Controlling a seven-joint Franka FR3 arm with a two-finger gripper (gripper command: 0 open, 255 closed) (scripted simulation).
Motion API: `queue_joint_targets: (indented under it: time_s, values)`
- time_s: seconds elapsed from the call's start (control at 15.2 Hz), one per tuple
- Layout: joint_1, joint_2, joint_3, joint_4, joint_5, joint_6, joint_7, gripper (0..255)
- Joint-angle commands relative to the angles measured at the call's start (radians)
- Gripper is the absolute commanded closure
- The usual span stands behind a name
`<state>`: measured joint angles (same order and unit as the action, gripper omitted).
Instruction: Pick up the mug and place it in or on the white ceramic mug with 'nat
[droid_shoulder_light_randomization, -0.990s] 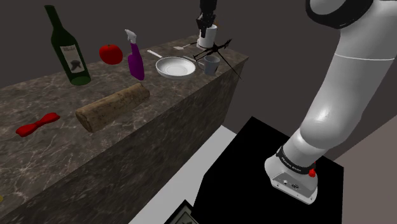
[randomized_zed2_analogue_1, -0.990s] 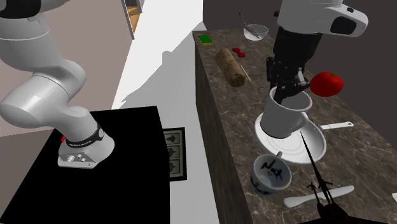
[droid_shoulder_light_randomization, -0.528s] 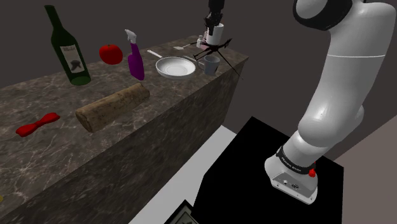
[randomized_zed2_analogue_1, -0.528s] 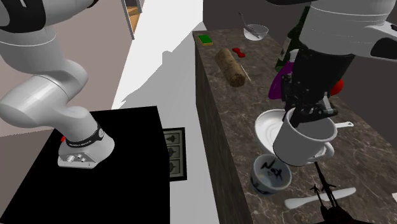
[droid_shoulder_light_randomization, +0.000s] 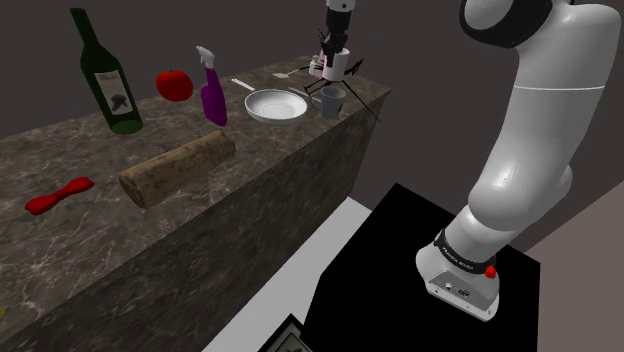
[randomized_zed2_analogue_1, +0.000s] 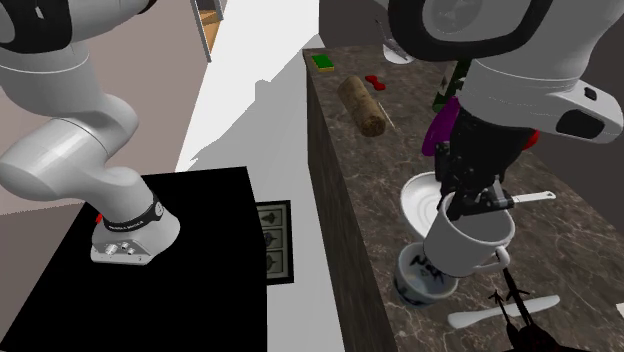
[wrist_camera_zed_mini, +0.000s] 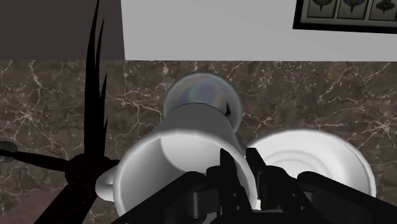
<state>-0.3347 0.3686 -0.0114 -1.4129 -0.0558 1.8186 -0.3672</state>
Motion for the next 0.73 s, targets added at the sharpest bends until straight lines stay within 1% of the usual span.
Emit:
queue_joint_targets:
  time_s: [0.0,0.4,0.66]
  values:
    - [0.000,-0.003,0.000,-0.033,-0.001,0.031,0.002,255]
    - [0.000,0.006,0.000,-0.108,-0.002,0.115,0.007,255]
    - [0.000,0.006,0.000,-0.108,-0.002,0.115,0.007,255]
